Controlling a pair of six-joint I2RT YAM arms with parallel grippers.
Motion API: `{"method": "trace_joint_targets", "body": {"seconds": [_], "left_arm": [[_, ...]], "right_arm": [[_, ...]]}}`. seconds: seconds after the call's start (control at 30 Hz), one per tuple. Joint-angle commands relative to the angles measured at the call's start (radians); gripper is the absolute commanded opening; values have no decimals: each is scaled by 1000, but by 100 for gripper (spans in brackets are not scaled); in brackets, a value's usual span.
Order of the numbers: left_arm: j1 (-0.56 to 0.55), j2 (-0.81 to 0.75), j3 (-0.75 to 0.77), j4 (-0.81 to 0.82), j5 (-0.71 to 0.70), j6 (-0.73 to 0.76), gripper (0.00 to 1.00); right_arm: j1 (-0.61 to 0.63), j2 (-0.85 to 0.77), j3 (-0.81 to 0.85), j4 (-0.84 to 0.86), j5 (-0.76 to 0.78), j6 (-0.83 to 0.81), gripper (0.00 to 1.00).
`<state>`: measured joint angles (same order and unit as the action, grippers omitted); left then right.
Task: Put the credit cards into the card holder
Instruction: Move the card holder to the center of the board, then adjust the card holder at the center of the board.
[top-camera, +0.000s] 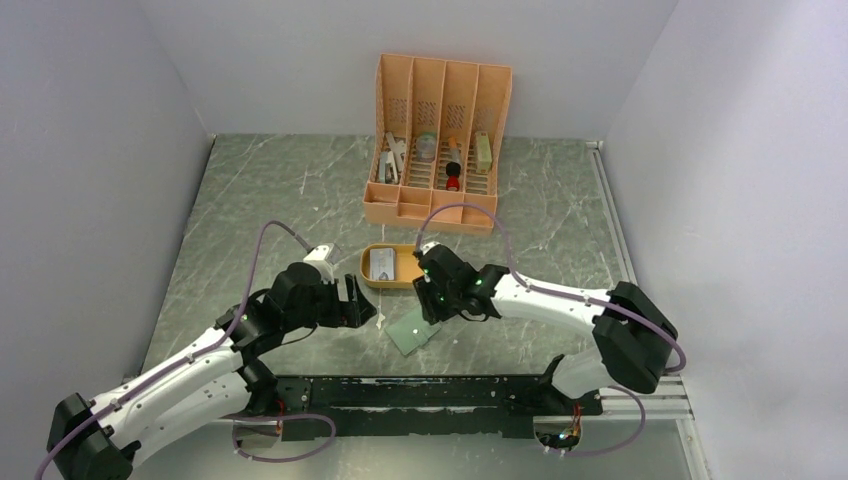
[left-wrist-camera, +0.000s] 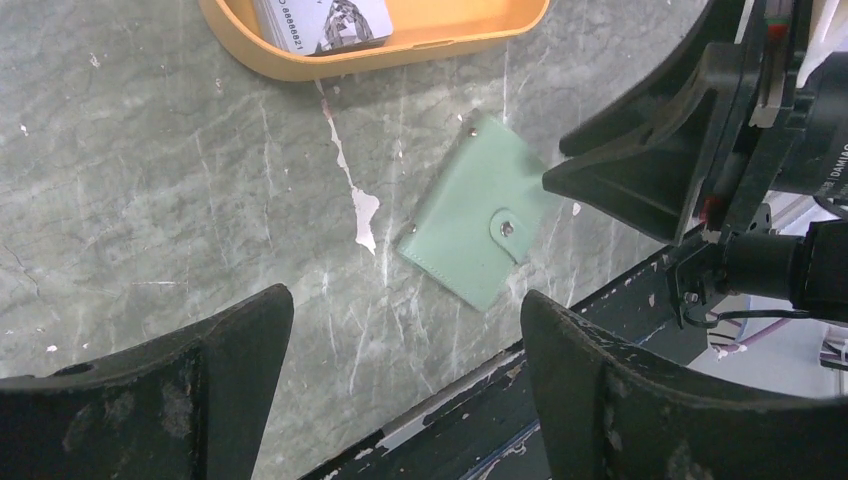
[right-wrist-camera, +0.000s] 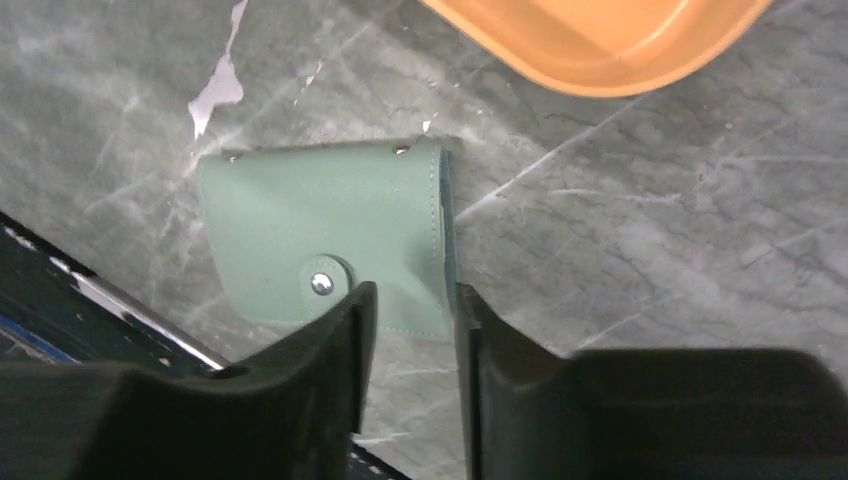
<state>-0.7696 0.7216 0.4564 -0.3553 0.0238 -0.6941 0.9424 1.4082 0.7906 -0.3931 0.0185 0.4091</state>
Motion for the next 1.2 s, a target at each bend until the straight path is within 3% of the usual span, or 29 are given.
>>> {"method": "trace_joint_targets", "body": {"seconds": [0.0, 0.07, 0.13, 0.43, 0.47, 0.53, 0.8, 1.17], "left_arm": [[-6, -10, 1, 15, 23, 10, 89], [-7, -14, 1, 16, 24, 11, 90], [-7, -20, -1, 17, 24, 11, 91], [-24, -5, -42, 91, 81, -2, 87], [-29, -1, -51, 103, 88, -10, 93], [-41, 6, -58, 119, 88, -18, 94], [-85, 65, -60, 165, 80, -36, 87], [-103, 75, -88, 167, 64, -42, 86]], "right_arm": [[3, -5, 28, -6, 45, 20, 55], [3, -37, 14, -15, 49, 74, 69], [4, -86, -11, -15, 39, 135, 73], [59, -362, -312, 241, 11, 597, 68], [67, -368, -336, 268, 25, 627, 67], [76, -359, -363, 310, 33, 668, 65], [87, -253, -389, 379, 81, 703, 59], [80, -105, -329, 378, 100, 610, 53]]}}
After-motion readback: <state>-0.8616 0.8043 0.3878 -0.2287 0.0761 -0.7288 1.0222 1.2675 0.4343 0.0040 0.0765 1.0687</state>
